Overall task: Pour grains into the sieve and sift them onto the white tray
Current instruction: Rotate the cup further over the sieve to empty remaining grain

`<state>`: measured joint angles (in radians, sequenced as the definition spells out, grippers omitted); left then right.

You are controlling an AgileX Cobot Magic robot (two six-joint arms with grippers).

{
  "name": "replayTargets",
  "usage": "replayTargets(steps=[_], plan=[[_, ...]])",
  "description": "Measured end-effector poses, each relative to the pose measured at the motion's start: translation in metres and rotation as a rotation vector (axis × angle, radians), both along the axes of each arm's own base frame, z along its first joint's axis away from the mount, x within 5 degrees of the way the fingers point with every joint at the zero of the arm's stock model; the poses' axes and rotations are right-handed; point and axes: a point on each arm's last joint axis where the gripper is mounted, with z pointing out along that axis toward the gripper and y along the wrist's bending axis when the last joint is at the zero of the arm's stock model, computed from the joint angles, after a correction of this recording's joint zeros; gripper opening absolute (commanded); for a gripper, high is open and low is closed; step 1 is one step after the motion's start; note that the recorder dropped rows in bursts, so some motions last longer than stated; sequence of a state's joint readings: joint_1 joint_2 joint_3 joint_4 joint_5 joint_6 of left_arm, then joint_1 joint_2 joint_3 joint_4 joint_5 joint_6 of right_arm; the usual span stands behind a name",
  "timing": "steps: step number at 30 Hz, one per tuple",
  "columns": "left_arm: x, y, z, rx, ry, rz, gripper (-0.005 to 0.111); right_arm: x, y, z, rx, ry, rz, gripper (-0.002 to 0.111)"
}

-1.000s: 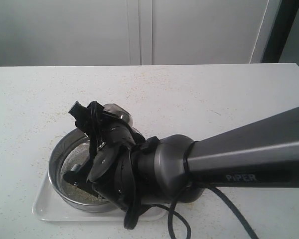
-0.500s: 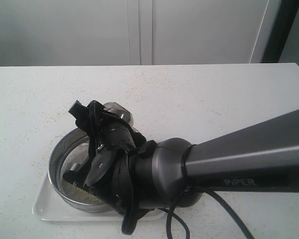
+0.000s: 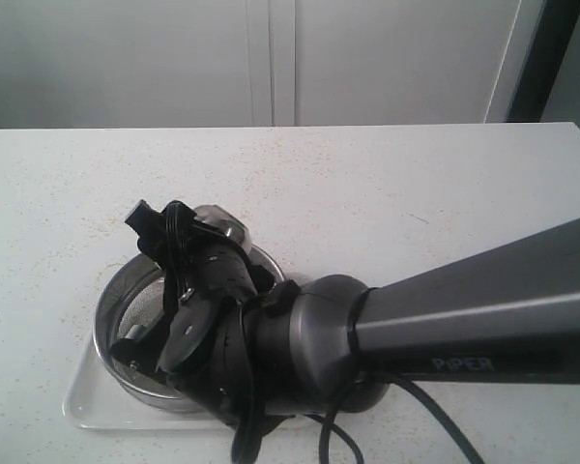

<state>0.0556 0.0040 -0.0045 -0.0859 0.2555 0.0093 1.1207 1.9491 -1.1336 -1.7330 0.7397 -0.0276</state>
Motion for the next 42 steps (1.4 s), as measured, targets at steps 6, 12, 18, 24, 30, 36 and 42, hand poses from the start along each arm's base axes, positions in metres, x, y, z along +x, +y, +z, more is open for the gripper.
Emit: replayTargets(steps=[6,12,18,24,30,36,42], plan=[[0.0,0.0,0.0,0.0,0.0,0.0,0.0,-0.003,0.002,0.0,0.001,0.0,0.01,0.0],[0.0,0.0,0.0,0.0,0.0,0.0,0.0,-0.009,0.004,0.004,0.05,0.05,0.011,0.0],[0.0,0.0,0.0,0.0,0.0,0.0,0.0,-0.014,0.0,0.024,0.227,0.119,-0.055,0.0],[0.0,0.0,0.0,0.0,0.0,0.0,0.0,-0.023,-0.005,0.044,0.425,0.261,-0.119,0.0],[0.0,0.0,0.0,0.0,0.0,0.0,0.0,-0.031,-0.013,0.058,0.57,0.399,-0.213,0.0],[0.0,0.0,0.0,0.0,0.0,0.0,0.0,-0.036,-0.015,0.057,0.645,0.505,-0.285,0.0],[0.0,0.0,0.0,0.0,0.0,0.0,0.0,-0.041,-0.01,0.055,0.69,0.583,-0.263,0.0]])
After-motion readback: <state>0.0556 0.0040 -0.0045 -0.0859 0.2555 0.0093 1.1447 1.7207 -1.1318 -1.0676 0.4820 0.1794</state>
